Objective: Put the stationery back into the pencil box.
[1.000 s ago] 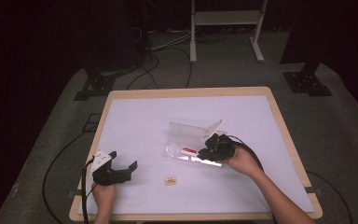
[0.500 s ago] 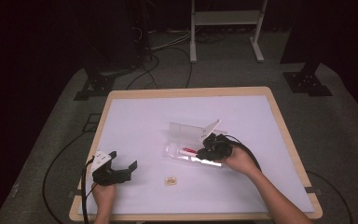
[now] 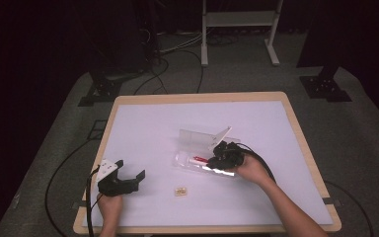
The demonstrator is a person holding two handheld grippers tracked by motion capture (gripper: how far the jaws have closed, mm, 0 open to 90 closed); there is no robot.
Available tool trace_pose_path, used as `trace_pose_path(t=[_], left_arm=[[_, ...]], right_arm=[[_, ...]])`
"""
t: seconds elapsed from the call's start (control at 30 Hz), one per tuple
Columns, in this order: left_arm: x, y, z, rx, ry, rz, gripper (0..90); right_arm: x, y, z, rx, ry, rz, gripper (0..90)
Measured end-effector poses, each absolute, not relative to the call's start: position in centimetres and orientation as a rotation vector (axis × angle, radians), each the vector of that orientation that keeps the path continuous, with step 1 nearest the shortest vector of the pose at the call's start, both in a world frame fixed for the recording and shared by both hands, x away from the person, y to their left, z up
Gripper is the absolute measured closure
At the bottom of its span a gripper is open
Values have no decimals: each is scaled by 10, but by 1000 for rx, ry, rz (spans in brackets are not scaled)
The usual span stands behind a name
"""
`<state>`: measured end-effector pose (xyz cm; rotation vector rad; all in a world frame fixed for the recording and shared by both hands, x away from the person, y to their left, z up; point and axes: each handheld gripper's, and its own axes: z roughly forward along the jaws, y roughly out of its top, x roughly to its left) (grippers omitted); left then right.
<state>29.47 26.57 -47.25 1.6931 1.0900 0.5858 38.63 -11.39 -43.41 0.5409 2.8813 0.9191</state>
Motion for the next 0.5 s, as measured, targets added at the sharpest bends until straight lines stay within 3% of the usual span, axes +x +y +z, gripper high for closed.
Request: trace_pose_path(t=[0.5], left_arm=[[295, 266, -473, 1690, 1091, 583, 0]], right_arm=[[391, -113, -441, 559, 2900, 894, 777]])
